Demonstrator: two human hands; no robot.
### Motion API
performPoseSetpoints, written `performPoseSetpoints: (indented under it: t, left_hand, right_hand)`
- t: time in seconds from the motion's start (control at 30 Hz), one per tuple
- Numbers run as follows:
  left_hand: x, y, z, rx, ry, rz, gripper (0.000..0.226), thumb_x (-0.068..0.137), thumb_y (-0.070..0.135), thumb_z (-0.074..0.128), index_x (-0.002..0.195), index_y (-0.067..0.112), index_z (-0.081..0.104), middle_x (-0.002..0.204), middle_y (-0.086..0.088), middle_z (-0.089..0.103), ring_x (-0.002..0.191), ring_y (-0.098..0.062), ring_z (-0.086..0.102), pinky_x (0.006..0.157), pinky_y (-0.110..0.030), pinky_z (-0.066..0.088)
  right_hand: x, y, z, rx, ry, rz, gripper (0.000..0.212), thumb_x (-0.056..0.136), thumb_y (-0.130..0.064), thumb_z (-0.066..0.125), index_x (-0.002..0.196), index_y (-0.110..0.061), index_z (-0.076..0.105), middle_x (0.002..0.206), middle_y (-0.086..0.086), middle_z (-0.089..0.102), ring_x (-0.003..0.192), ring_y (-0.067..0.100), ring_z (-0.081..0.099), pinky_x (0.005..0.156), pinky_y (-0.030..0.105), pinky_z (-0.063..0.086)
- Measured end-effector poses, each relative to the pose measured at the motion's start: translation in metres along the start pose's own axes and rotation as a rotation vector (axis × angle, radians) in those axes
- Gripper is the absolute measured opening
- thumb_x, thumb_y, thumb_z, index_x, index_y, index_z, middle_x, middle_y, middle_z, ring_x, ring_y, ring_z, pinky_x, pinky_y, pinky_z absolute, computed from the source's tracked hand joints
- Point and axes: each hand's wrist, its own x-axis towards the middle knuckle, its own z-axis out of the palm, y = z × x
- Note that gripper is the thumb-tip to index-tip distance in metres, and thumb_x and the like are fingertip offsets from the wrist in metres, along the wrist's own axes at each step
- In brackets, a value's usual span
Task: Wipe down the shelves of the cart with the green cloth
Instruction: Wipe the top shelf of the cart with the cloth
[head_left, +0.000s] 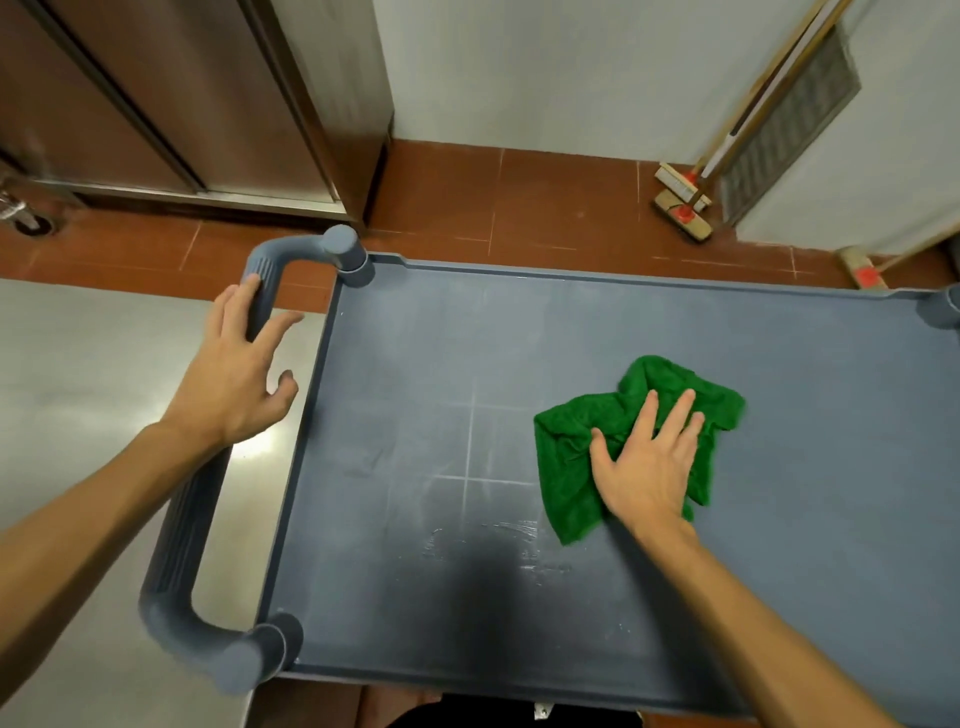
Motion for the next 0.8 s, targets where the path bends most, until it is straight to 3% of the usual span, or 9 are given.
performPoseSetpoints:
  t: [0.33, 0.8]
  left_hand:
    - [-0.002, -0.002, 0.001, -0.078, 0.036, 0.03, 0.067, 0.075, 0.048, 0.05, 0.136, 0.02, 0.05, 0.16, -0.013, 0.023, 0.149, -0.046, 0.008, 0.111, -0.065, 0.029]
    - [-0.001, -0.004, 0.0, -0.091, 0.03, 0.085, 0.065, 0.075, 0.047, 0.06, 0.136, 0.025, 0.049, 0.153, -0.013, 0.035, 0.148, -0.047, 0.012, 0.112, -0.069, 0.027]
  right_hand:
    - [0.069, -0.056, 0.004, 0.086, 0.067, 0.025, 0.064, 0.098, -0.043, 0.044, 0.148, -0.005, 0.032, 0.162, 0.021, 0.002, 0.145, 0.05, 0.001, 0.118, 0.058, 0.014]
    - [0.125, -0.098, 0.004, 0.268, 0.196, -0.107, 0.033, 0.084, -0.029, 0.056, 0.105, -0.004, 0.055, 0.152, 0.017, 0.032, 0.144, 0.038, 0.022, 0.116, 0.052, 0.021]
